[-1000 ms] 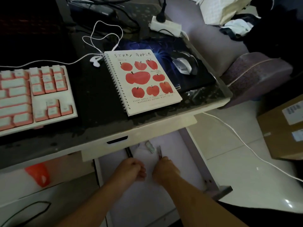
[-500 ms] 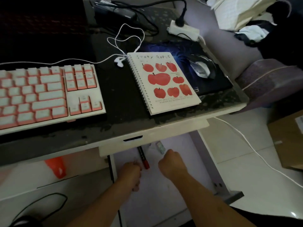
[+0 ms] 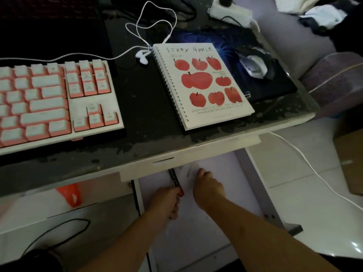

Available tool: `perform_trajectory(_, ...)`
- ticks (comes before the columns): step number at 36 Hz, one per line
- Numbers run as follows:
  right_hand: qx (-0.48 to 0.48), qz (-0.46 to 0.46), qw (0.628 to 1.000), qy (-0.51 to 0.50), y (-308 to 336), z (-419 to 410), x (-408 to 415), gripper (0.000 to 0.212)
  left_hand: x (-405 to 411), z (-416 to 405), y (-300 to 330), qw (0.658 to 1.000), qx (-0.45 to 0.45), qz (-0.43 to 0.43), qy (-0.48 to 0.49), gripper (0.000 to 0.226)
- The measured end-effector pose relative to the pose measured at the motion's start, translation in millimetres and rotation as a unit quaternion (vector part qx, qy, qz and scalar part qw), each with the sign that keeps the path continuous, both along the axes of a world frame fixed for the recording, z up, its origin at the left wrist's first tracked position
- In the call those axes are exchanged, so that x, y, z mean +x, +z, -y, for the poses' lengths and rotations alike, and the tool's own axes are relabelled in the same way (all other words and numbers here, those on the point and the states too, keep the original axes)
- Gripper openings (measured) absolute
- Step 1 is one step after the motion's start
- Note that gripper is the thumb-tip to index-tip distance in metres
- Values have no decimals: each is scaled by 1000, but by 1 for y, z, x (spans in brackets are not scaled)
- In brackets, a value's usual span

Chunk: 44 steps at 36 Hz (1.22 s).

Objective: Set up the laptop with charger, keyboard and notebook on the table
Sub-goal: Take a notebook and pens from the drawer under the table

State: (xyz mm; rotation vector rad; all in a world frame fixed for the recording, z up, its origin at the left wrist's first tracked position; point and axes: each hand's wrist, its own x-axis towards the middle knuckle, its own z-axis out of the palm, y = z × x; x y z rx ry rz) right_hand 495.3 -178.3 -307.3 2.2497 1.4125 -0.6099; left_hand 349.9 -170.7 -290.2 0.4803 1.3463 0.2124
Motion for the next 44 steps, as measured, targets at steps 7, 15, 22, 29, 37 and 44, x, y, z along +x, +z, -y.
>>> perform_trajectory(7, -56, -67, 992, -89, 15, 41, -3, 71, -7, 5, 13, 999, 27, -13, 15, 32)
perform_trajectory(15, 2, -323, 944, -68, 73, 57, -35, 32, -15, 14, 39, 997, -24, 77, -11, 56)
perform_trajectory(22, 139, -95, 986, -14, 90, 52, -40, 30, -28, 11, 43, 997, -7, 69, 31, 20)
perform_trajectory(29, 150, -162, 969, -109, 37, 8, -39, 34, -20, 17, 28, 998, 37, -37, 16, 22)
perform_trajectory(37, 103, -141, 982, -67, 16, -23, -42, 36, -13, 3, 12, 996, -24, -29, 81, 25)
perform_trajectory(44, 161, -116, 974, -105, 16, -3, -16, 36, -11, 0, 8, 997, -21, -36, 64, 26)
